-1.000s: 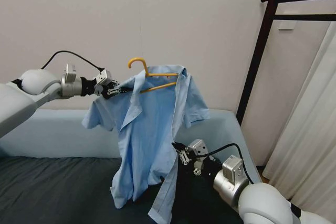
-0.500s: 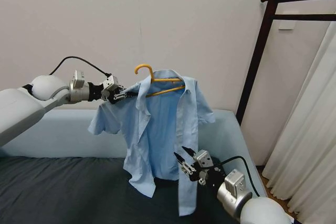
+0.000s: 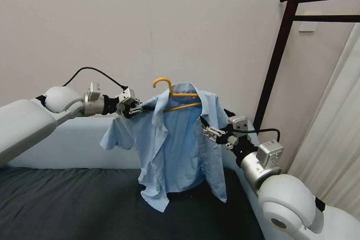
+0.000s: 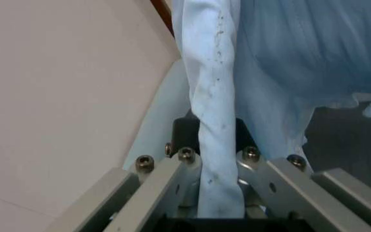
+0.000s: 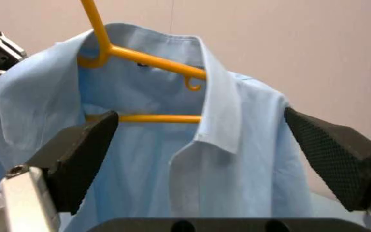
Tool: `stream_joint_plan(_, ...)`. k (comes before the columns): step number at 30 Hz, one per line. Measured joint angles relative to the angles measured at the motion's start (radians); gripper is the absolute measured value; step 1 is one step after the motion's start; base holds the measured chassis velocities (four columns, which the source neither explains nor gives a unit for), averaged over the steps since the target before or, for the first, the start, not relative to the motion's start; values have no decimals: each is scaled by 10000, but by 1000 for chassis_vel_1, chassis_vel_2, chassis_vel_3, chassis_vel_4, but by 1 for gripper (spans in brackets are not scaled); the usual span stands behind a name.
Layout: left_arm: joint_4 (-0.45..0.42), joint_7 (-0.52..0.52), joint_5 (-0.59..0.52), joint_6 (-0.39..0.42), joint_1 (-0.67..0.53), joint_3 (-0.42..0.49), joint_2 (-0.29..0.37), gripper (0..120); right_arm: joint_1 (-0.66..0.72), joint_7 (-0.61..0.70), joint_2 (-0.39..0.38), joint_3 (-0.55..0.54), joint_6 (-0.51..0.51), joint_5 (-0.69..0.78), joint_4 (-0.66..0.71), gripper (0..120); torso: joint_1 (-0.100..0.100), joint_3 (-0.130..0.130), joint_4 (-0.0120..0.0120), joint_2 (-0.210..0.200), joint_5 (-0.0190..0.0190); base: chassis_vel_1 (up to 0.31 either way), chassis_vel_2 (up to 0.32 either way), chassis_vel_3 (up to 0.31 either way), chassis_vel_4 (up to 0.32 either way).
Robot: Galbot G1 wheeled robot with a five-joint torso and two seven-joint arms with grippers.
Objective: Pick up the clothes from the sofa and hang them on the clothes hanger.
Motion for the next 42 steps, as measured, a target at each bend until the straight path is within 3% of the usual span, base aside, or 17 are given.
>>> stream_joint_plan(10, -409, -55, -114, 179, 244, -18, -4, 1, 185, 73, 300, -310, -541, -299, -655, 97, 0, 0, 2, 0, -1, 0, 0, 0, 0)
stream_joint_plan(12, -420, -56, -144, 204, 218, -15, -61, 1, 119, 73, 260, -312, -599, -404, -686, 86, 1, 0, 0, 0, -1, 0, 0, 0, 0)
stream_joint_plan(14, -419, -56, -143, 204, 216, -15, -65, 1, 115, 73, 258, -312, -599, -412, -687, 86, 0, 0, 0, 0, -1, 0, 0, 0, 0)
stream_joint_plan(17, -582, -104, -123, 228, 443, -226, -22, 1, 2, 50, 219, -302, -614, -789, -503, 65, 1, 0, -1, -1, 0, 0, 0, 0, 0)
stream_joint_plan(27, -882, -129, -109, 265, 713, -363, 194, 1, -245, 31, -2, -321, -543, -1140, -371, 34, 0, -1, 1, 0, -2, 0, 0, 0, 0)
stream_joint_plan(35, -909, -58, -97, 180, 784, -365, 284, 1, -413, 50, -46, -293, -625, -1266, -338, 1, 0, -1, 3, 0, -2, 0, 0, 0, 0)
stream_joint_plan(42, -945, -71, -134, 202, 857, -422, 240, 1, -446, 79, -43, -240, -545, -1159, -249, 0, 0, 0, 0, 0, -1, 0, 0, 0, 0)
